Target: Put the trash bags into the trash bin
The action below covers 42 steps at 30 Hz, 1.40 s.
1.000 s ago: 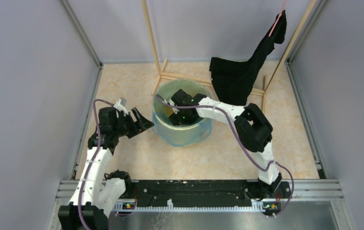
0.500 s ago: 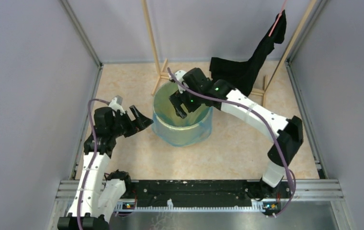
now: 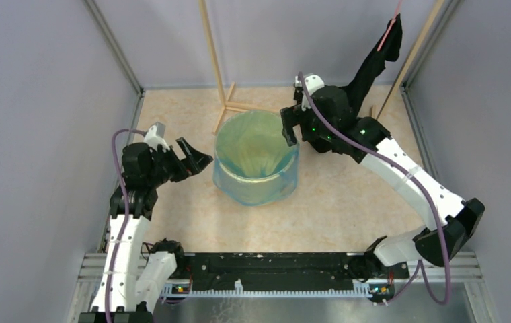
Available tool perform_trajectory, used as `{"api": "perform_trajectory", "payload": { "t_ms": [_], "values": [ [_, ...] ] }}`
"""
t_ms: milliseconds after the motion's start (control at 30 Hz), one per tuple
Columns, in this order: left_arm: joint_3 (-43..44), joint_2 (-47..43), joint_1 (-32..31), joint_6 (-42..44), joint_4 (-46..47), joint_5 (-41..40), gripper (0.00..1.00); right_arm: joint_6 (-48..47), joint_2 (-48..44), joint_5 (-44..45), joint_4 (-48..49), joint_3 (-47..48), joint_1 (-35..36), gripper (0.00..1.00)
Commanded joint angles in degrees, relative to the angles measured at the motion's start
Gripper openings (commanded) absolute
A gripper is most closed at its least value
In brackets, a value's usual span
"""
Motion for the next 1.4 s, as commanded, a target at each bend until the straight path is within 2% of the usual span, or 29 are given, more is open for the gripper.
{"api": "perform_trajectory", "payload": {
  "t_ms": [0, 267, 433, 533, 667, 767, 933, 1133, 1367],
  "values": [
    [3.8, -0.5, -0.1, 1.1, 0.0, 1.4, 0.98, 4.0, 1.2, -3.1, 4.4, -3.0, -4.4, 0.96],
    [8.9, -3.2, -0.1, 3.5, -0.3, 1.2, 0.98, 9.1, 4.1, -11.3, 8.8, -8.5, -4.8, 0.88],
    [12.8, -3.4, -0.1, 3.7, -0.5, 1.3, 0.98, 16.4, 3.7, -16.9, 16.1, -12.8, -4.2, 0.84],
    [14.9, -3.2, -0.1, 3.5, -0.7, 2.1, 0.98, 21.3, 3.8, -15.1, 20.4, -14.4, -1.8, 0.82],
    [17.9, -2.8, -0.1, 4.1, 0.4, 6.5, 0.99, 27.6, 5.8, -6.4, 26.3, -15.5, 4.1, 0.82],
    [21.1, -2.1, -2.8, 4.5, 1.1, 8.9, 0.99, 31.9, 9.4, -2.1, 30.4, -14.5, 8.0, 0.82],
    [25.7, -2.2, -4.5, 4.7, 1.4, 10.0, 0.98, 37.6, 18.5, 2.2, 35.6, -8.0, 14.5, 0.82],
    [24.9, -3.7, -5.6, 3.6, 2.9, 12.2, 0.99, 42.2, 31.8, 4.2, 38.4, 5.1, 21.8, 0.82],
    [27.2, -5.0, -8.7, 4.6, 3.4, 13.6, 0.99, 43.9, 44.4, -2.5, 41.3, 20.6, 26.6, 0.82]
  ]
}}
